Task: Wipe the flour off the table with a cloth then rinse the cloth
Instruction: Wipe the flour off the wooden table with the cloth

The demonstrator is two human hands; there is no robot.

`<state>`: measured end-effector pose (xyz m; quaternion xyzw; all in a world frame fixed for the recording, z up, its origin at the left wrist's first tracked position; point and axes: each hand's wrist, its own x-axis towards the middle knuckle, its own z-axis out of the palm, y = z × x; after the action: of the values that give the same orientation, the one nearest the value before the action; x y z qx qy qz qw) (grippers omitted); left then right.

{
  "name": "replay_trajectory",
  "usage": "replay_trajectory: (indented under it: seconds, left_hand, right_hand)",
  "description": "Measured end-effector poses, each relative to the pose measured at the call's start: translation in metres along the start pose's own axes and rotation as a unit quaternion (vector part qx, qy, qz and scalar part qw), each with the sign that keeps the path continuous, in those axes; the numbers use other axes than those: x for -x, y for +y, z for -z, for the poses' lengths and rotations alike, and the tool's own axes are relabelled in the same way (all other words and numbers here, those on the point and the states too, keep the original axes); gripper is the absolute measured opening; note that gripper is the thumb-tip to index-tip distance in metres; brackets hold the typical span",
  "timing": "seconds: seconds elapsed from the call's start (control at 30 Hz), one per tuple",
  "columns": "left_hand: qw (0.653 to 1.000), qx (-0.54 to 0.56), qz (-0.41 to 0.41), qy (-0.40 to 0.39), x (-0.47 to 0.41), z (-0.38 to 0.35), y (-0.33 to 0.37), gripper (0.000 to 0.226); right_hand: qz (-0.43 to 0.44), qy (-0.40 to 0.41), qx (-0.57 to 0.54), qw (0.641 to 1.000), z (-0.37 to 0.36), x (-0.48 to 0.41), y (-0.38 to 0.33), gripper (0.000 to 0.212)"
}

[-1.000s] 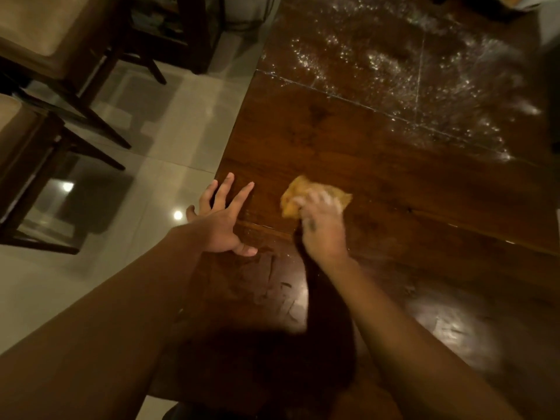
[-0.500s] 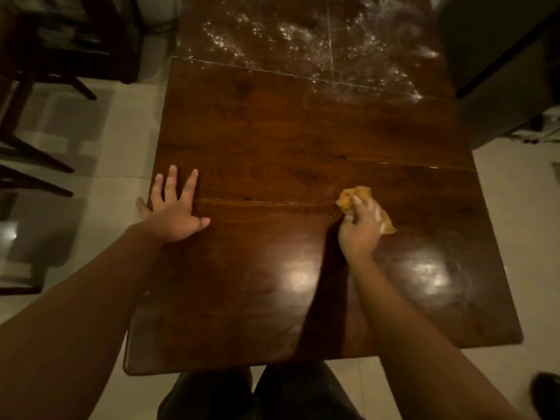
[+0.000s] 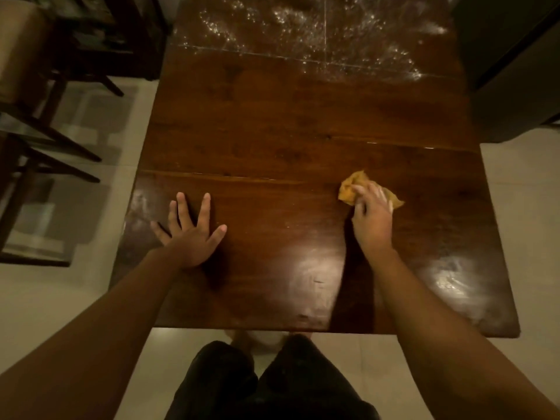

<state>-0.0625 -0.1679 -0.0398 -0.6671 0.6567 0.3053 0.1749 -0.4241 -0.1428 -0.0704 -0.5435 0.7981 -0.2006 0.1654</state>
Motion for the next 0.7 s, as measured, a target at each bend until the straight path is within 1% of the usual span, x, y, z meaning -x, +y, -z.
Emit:
replay_trajectory:
  seconds: [0.03, 0.07, 0.1, 0.13, 0.17, 0.2, 0.23, 0.27, 0.3, 0.33, 0.37, 0.4, 0.43, 0.47, 0.5, 0.53, 0.57, 0.6, 0.63, 0.67, 0.7]
  left_hand:
    - [1.0, -0.004, -0.006, -0.009, 0.004, -0.005, 0.013, 0.076]
    - [1.0, -0.009, -0.012, -0.02, 0.008, -0.008, 0.028, 0.077]
    - [0.999, -0.014, -0.019, -0.032, 0.01, -0.012, 0.043, 0.078]
    - [0.999, -0.019, -0.027, -0.041, 0.012, -0.016, 0.06, 0.079]
    - [0.998, -0.027, -0.038, -0.047, 0.013, -0.02, 0.077, 0.08]
    - [0.997, -0.037, -0.053, -0.05, 0.016, -0.025, 0.095, 0.082]
    - [0.995, -0.046, -0.071, -0.052, 0.019, -0.031, 0.112, 0.084]
    - [0.993, -0.054, -0.089, -0.054, 0.02, -0.038, 0.127, 0.085]
    - [0.992, -0.062, -0.1, -0.053, 0.022, -0.044, 0.14, 0.085]
    - [0.991, -0.07, -0.101, -0.05, 0.024, -0.048, 0.149, 0.084]
    - [0.991, -0.076, -0.097, -0.046, 0.024, -0.051, 0.155, 0.084]
    - [0.992, -0.08, -0.091, -0.046, 0.025, -0.051, 0.158, 0.084]
    - [0.992, -0.078, -0.085, -0.049, 0.024, -0.051, 0.158, 0.084]
    - [0.993, -0.073, -0.081, -0.052, 0.023, -0.051, 0.157, 0.083]
    - [0.993, -0.067, -0.079, -0.05, 0.022, -0.051, 0.155, 0.083]
    - [0.994, -0.061, -0.08, -0.041, 0.021, -0.051, 0.154, 0.083]
    - [0.995, -0.058, -0.081, -0.029, 0.02, -0.053, 0.154, 0.082]
    - [0.995, -0.055, -0.08, -0.018, 0.02, -0.053, 0.154, 0.081]
    - [0.996, -0.051, -0.078, -0.013, 0.018, -0.054, 0.154, 0.081]
    - [0.996, -0.048, -0.076, -0.018, 0.018, -0.053, 0.154, 0.08]
    - [0.996, -0.046, -0.076, -0.027, 0.017, -0.052, 0.154, 0.081]
  right_hand:
    - [0.042, -0.022, 0.011, 0.999, 0.007, 0.012, 0.01, 0.038]
    - [0.126, -0.073, 0.02, 0.989, 0.016, 0.026, 0.019, 0.039]
    - [0.22, -0.149, 0.026, 0.964, 0.026, 0.042, 0.029, 0.039]
    - [0.296, -0.228, 0.039, 0.927, 0.037, 0.057, 0.043, 0.038]
    - [0.342, -0.29, 0.063, 0.892, 0.049, 0.069, 0.062, 0.038]
    - [0.365, -0.318, 0.085, 0.871, 0.063, 0.076, 0.086, 0.038]
    - [0.363, -0.302, 0.097, 0.876, 0.078, 0.078, 0.11, 0.038]
    - [0.324, -0.259, 0.088, 0.905, 0.091, 0.079, 0.133, 0.04]
    - [0.245, -0.206, 0.062, 0.945, 0.104, 0.081, 0.152, 0.043]
    - [0.136, -0.15, 0.028, 0.979, 0.116, 0.08, 0.167, 0.044]
    - [0.029, -0.088, 0.0, 0.996, 0.125, 0.078, 0.178, 0.044]
    - [-0.057, -0.029, -0.013, 0.998, 0.13, 0.075, 0.182, 0.043]
    - [-0.115, 0.017, -0.011, 0.993, 0.128, 0.072, 0.181, 0.043]
    - [-0.14, 0.046, -0.003, 0.989, 0.122, 0.069, 0.176, 0.043]
    - [-0.134, 0.053, 0.005, 0.99, 0.113, 0.065, 0.167, 0.045]
    - [-0.101, 0.033, 0.004, 0.994, 0.103, 0.063, 0.158, 0.046]
    - [-0.039, -0.018, 0.002, 0.999, 0.094, 0.063, 0.147, 0.047]
    - [0.047, -0.084, 0.008, 0.995, 0.085, 0.066, 0.137, 0.047]
    - [0.145, -0.154, 0.023, 0.977, 0.081, 0.07, 0.129, 0.046]
    - [0.231, -0.22, 0.029, 0.947, 0.082, 0.07, 0.128, 0.045]
    - [0.293, -0.271, 0.03, 0.916, 0.087, 0.063, 0.131, 0.044]
